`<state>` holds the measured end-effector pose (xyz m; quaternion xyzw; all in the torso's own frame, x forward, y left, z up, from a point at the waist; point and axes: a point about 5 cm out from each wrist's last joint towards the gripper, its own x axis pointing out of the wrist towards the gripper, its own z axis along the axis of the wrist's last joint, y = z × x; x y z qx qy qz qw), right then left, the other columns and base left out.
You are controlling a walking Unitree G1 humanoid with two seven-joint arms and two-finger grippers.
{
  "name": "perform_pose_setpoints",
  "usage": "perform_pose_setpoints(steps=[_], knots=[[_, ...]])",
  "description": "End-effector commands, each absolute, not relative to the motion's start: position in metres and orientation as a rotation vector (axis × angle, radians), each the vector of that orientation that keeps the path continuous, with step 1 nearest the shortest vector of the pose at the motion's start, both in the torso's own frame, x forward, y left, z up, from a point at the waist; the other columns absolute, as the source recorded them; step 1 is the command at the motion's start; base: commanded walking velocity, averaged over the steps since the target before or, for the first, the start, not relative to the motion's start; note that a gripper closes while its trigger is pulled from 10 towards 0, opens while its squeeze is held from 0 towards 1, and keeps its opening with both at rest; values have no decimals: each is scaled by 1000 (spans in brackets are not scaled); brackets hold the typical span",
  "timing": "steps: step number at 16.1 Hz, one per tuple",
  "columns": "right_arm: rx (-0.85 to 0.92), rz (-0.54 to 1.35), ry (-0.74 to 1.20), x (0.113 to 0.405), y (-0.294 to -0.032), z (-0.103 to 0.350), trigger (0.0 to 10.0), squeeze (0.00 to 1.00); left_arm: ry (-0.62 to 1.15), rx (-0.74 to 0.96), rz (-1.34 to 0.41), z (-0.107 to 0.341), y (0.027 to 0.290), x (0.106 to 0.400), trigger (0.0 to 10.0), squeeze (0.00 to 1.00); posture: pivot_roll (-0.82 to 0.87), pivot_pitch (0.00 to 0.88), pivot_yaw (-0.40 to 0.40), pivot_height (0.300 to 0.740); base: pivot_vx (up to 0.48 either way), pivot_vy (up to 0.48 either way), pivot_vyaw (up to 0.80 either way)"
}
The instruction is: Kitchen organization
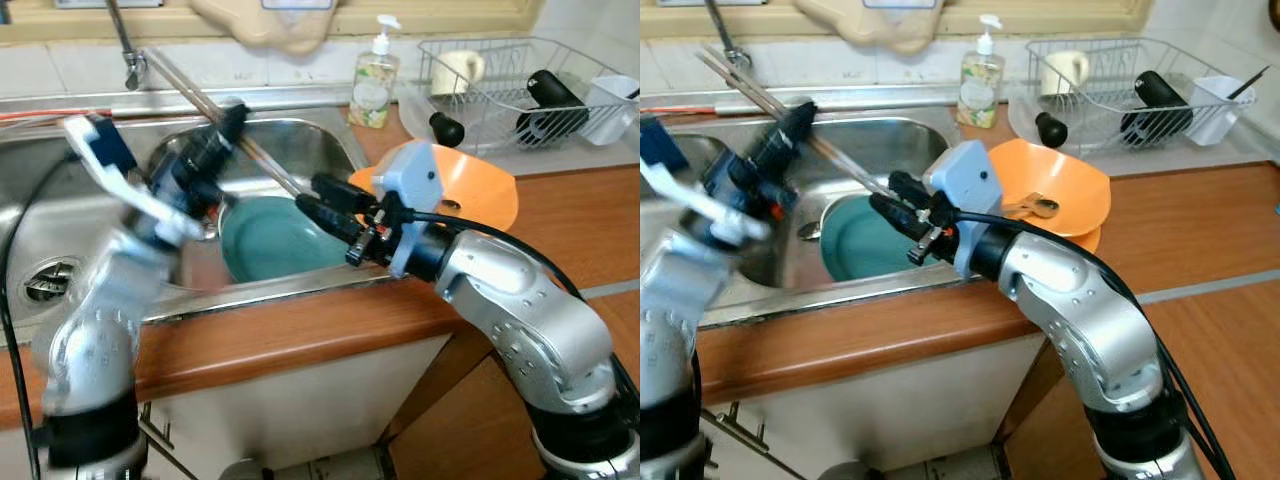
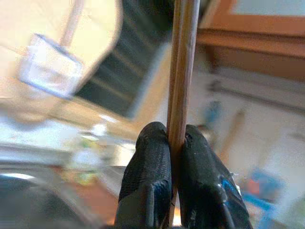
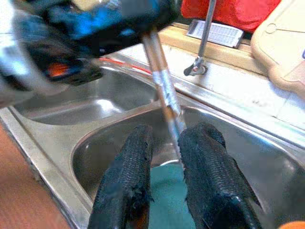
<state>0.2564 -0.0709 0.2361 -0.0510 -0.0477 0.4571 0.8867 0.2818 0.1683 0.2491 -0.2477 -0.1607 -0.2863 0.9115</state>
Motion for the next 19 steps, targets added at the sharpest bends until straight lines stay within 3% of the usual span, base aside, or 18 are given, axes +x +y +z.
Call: perform_pose_setpoints(steps=[1,2,7,8,9,10,15,19], knots=[[-116,932,-96,254,-74,237,10000,0,-262,-488,-514,238,172,291,0,0,-75,0,10,740,0,0,0],[-125,932,-92,252,-74,236,10000,0,-159,-469,-405,223,177,306,0,0,-84,0,15,740,0,0,0],[-148,911,-68,247,-74,230,10000,0,-26,-470,-148,198,188,338,0,0,-95,0,21,740,0,0,0],[-144,908,-60,246,-73,229,10000,0,17,-475,-90,191,192,342,1020,0,-100,0,24,740,0,0,0],[-145,911,-44,243,-73,227,10000,0,82,-464,-44,181,195,345,10000,0,-103,0,31,740,0,0,0],[-154,907,-22,241,-73,222,10000,1000,157,-455,18,167,199,346,10000,1000,-104,0,33,740,0,0,0],[-97,858,-2,241,-77,219,10000,1000,213,-413,90,155,207,348,10000,1000,-102,0,32,740,0,0,0],[-66,740,-133,246,-82,241,10000,1000,44,-252,-62,180,200,345,10000,1000,-94,0,32,740,0,0,0]])
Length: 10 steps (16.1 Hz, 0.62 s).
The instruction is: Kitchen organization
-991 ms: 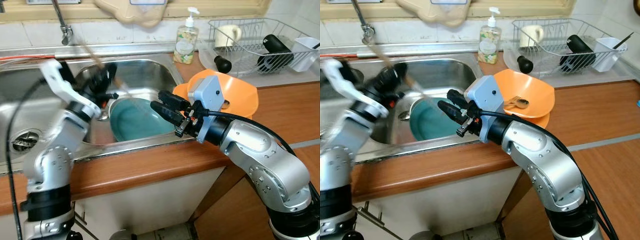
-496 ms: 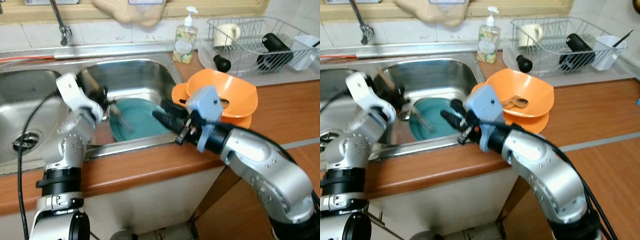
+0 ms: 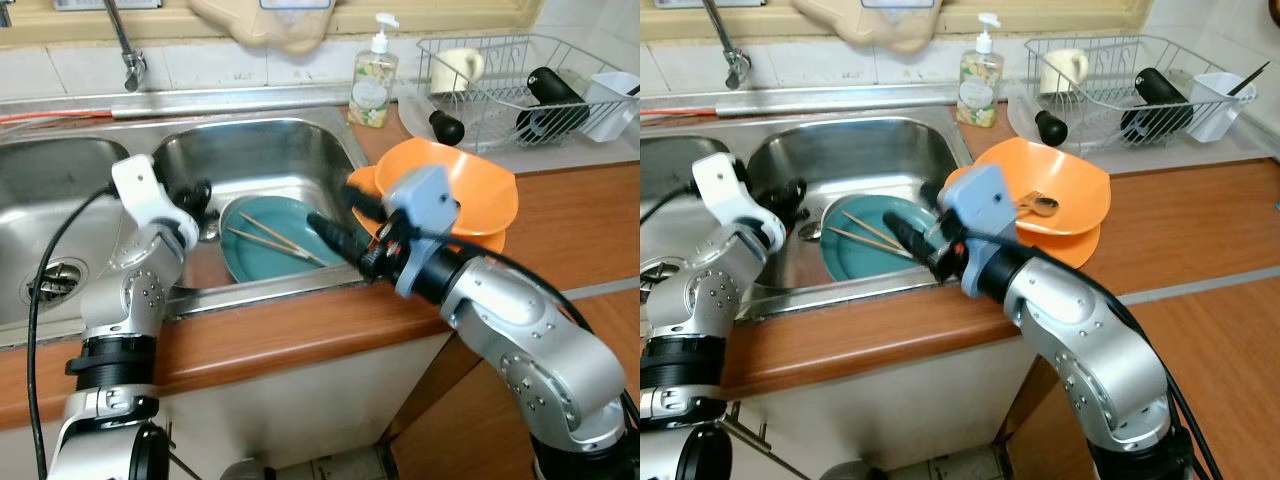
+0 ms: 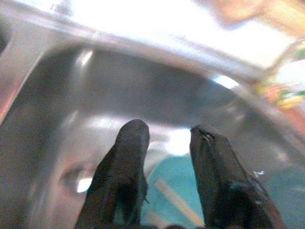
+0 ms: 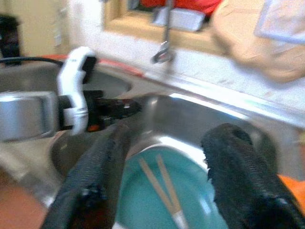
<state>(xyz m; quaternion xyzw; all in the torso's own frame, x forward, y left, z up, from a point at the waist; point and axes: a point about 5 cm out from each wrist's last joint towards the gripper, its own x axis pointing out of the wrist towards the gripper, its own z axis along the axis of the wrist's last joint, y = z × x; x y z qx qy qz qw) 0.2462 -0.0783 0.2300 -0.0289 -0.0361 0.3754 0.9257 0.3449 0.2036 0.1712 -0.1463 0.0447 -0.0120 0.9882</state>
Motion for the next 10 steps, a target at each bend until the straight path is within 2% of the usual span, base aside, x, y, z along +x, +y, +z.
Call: perform_pose_setpoints(steps=[1,2,3,4,5,10], knots=[[-66,740,-133,246,-82,241,10000,1000,44,-252,-62,180,200,345,10000,1000,-94,0,32,740,0,0,0],[-67,661,-185,249,-88,253,10000,1000,-44,-183,-123,189,197,336,10000,761,-95,0,34,740,0,0,0],[-58,562,-234,254,-98,264,10000,1000,-101,-134,-160,195,195,328,10000,0,-98,0,32,740,0,0,0],[-52,525,-248,255,-102,267,10000,1000,-112,-117,-170,196,194,325,10000,0,-97,0,30,740,0,0,0],[-26,408,-265,259,-121,269,10000,1000,-170,2,-246,202,184,311,10000,0,-94,0,24,740,0,0,0],[-123,261,-198,258,-151,246,10000,1000,-218,73,-435,198,162,277,10000,0,-89,0,17,740,0,0,0]])
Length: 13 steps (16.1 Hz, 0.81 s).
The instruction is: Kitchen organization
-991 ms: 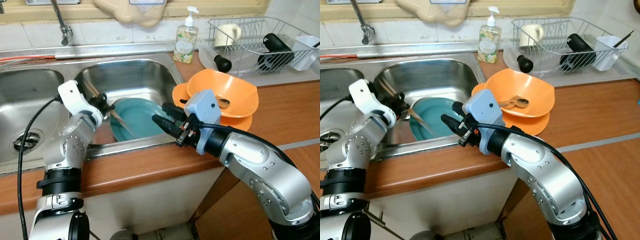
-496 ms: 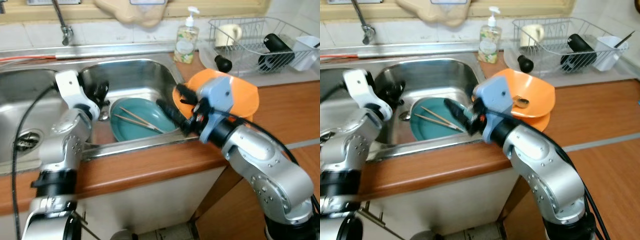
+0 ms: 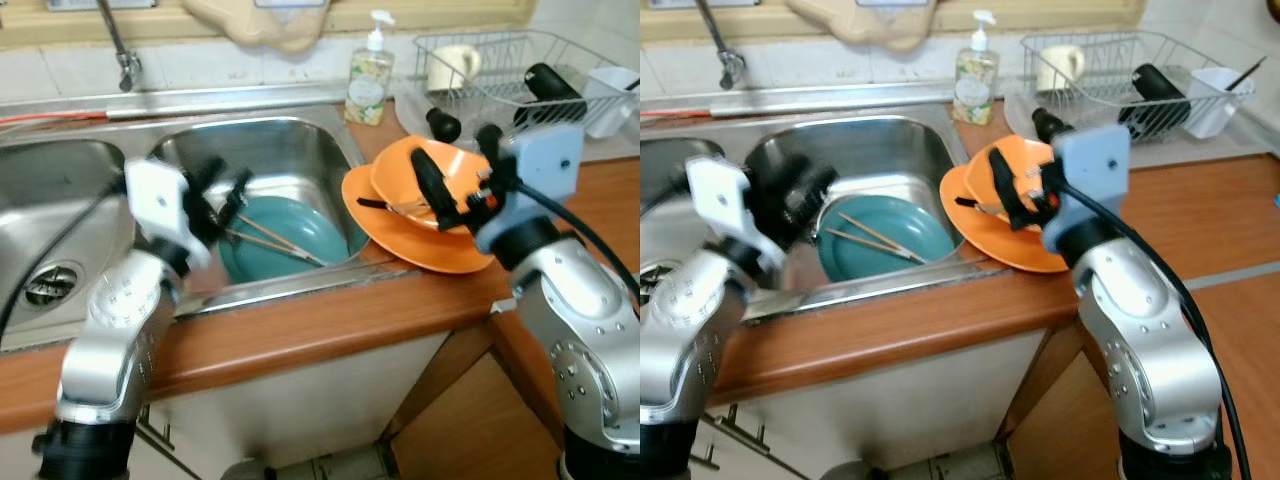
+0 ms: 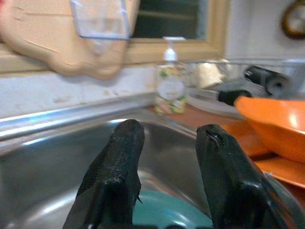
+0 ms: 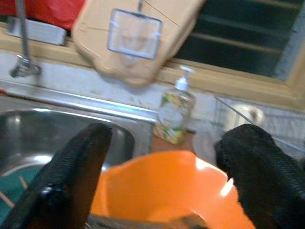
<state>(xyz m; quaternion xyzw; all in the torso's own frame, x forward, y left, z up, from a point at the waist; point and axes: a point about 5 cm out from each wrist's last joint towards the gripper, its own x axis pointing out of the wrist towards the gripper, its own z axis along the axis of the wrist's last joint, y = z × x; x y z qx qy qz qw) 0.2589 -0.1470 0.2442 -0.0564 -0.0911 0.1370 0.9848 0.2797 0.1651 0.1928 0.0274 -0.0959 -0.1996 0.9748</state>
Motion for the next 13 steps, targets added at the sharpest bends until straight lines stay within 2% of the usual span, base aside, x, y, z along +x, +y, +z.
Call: perform_pose_setpoints(steps=[1,5,8,9,10,11,13], knots=[[-112,281,-185,257,-151,243,10000,1000,-216,87,-447,196,160,275,10000,0,-86,0,18,740,0,0,0],[-141,453,-110,243,-146,224,10000,1000,-207,69,-582,194,150,268,10000,0,-91,0,25,740,0,0,0],[-149,483,-80,240,-143,219,10000,1000,-173,52,-707,190,141,256,10000,0,-89,0,25,740,0,0,0],[-158,484,-72,241,-143,217,10000,867,-161,54,-729,188,140,253,10000,0,-89,0,25,740,0,0,0],[-187,495,-59,241,-140,215,10000,510,-137,61,-769,184,137,249,10000,0,-84,0,26,740,0,0,0],[-227,503,-43,242,-137,211,10000,0,-126,75,-782,181,136,246,10000,0,-84,0,26,740,0,0,0],[-292,490,-20,246,-135,206,10000,0,-119,76,-785,180,136,246,10000,0,-82,0,23,740,0,0,0]])
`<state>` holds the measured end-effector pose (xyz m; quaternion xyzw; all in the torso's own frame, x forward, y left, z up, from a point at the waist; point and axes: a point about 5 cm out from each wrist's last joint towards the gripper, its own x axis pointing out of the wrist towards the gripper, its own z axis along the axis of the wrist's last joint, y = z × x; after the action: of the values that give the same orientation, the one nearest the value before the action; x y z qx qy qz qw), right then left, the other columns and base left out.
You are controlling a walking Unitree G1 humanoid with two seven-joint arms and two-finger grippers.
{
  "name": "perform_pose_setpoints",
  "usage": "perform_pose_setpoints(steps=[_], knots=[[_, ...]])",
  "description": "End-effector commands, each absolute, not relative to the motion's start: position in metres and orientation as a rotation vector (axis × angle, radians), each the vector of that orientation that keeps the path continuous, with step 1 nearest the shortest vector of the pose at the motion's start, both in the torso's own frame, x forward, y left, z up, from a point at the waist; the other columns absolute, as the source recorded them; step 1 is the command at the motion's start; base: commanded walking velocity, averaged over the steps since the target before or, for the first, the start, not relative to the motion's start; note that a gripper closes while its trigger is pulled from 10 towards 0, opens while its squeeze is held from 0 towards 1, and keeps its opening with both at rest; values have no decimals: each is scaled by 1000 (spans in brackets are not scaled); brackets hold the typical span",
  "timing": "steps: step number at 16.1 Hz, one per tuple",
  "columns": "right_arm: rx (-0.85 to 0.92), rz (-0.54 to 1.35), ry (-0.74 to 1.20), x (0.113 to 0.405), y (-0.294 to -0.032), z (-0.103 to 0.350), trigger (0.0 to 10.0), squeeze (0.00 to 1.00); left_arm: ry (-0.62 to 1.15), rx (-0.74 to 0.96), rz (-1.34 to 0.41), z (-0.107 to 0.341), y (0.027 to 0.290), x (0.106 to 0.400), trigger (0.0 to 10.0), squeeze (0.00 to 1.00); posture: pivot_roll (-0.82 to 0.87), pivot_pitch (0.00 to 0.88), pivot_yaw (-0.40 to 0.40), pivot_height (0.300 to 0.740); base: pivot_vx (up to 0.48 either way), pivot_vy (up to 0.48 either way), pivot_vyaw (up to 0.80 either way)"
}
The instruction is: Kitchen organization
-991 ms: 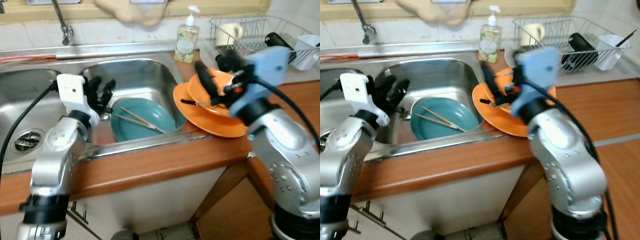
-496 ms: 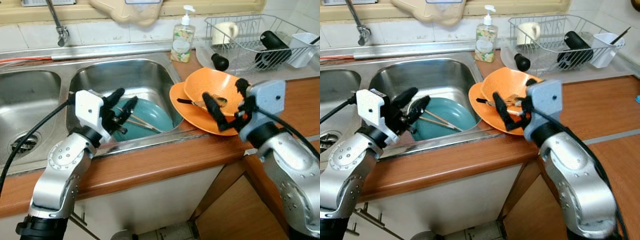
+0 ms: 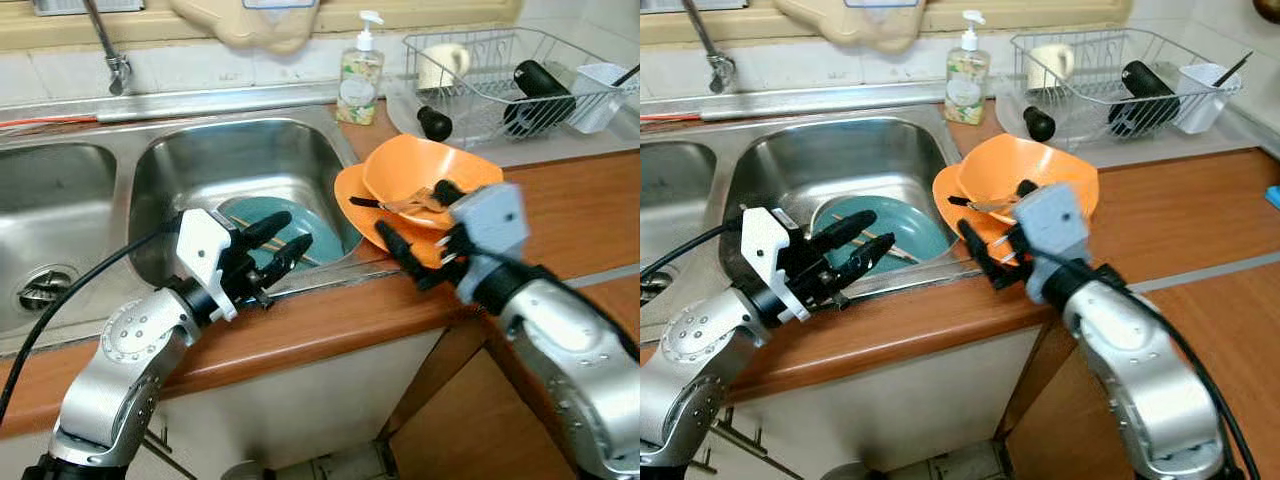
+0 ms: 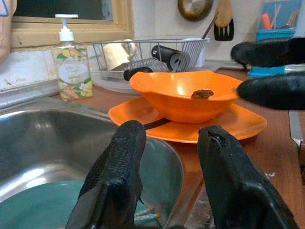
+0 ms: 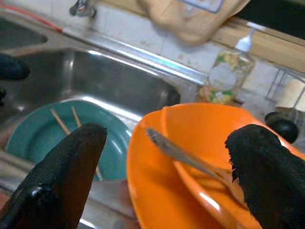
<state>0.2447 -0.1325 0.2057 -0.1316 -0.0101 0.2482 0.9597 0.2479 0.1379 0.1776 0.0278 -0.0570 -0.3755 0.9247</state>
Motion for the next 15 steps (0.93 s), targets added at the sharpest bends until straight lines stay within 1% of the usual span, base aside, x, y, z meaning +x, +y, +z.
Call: perform_pose_setpoints(steps=[1,3,5,7,12,13,14,15], knots=[[-295,438,-17,250,-138,206,10000,0,-117,77,-789,180,136,245,10000,0,-80,0,22,740,0,0,0],[-272,411,-15,252,-144,207,10000,0,-111,73,-794,180,135,245,10000,0,-80,0,22,740,0,0,0],[-287,399,-6,252,-148,206,10000,0,-103,76,-802,178,134,244,10000,0,-80,0,22,740,0,0,0],[-285,318,-3,255,-160,207,10000,0,-101,77,-798,178,134,246,10000,0,-80,0,22,740,0,0,0],[-283,227,-10,255,-182,213,10000,0,-105,78,-790,178,134,246,10000,0,-95,0,29,740,0,0,0],[-283,225,-11,255,-184,213,10000,0,-104,77,-790,178,134,246,10000,0,-96,0,30,740,0,0,0],[-262,278,-34,251,-179,215,10000,0,-96,67,-808,177,133,245,10000,0,-96,0,30,740,0,0,0],[-242,400,-64,245,-166,219,10000,0,-82,62,-840,176,130,242,10000,0,-98,0,31,740,0,0,0]])
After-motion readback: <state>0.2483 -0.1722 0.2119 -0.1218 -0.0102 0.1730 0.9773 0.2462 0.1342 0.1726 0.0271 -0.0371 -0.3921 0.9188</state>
